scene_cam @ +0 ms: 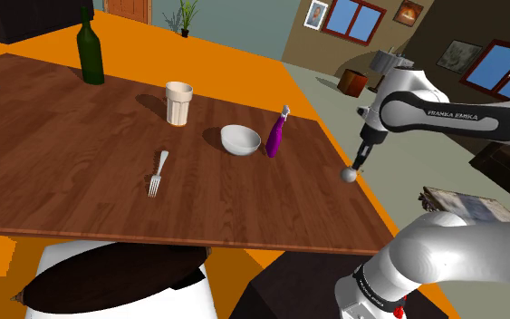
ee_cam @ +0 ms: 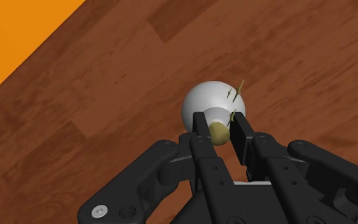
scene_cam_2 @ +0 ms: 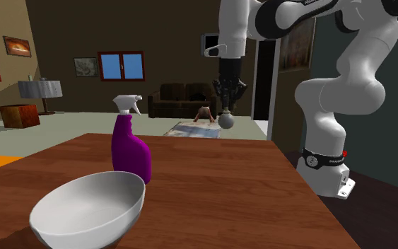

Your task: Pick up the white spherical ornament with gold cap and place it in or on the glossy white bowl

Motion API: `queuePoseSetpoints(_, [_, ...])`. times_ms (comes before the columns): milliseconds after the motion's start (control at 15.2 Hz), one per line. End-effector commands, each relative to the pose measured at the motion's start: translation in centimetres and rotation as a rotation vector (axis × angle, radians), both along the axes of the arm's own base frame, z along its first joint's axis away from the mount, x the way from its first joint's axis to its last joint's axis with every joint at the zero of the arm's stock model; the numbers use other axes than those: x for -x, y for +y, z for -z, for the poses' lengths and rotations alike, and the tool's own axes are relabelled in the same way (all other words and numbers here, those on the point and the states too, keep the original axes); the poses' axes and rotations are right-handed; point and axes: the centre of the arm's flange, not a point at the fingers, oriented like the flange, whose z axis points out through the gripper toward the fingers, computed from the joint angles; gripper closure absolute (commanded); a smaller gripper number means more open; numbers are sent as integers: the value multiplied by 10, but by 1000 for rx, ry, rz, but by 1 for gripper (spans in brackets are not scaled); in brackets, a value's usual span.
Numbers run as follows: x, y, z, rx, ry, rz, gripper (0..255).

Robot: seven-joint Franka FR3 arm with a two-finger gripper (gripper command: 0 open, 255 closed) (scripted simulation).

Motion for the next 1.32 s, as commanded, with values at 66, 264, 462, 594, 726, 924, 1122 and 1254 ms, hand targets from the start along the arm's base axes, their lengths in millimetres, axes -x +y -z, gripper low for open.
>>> queuePoseSetpoints(66, [0, 0, -16, 0, 0, 0, 255])
queuePoseSetpoints(264, [0, 0, -32, 0, 0, 0, 255])
queuePoseSetpoints(462, [-25, 9, -39, 0, 0, 0, 255])
queuePoseSetpoints(594, [-49, 18, -41, 0, 0, 0, 255])
queuePoseSetpoints(726, [-74, 27, -44, 0, 0, 0, 255])
queuePoseSetpoints(924, [-111, 41, -47, 0, 0, 0, 255])
queuePoseSetpoints(1122, [-148, 55, -50, 0, 0, 0, 255])
queuePoseSetpoints(1254, [-173, 65, -53, 0, 0, 0, 255])
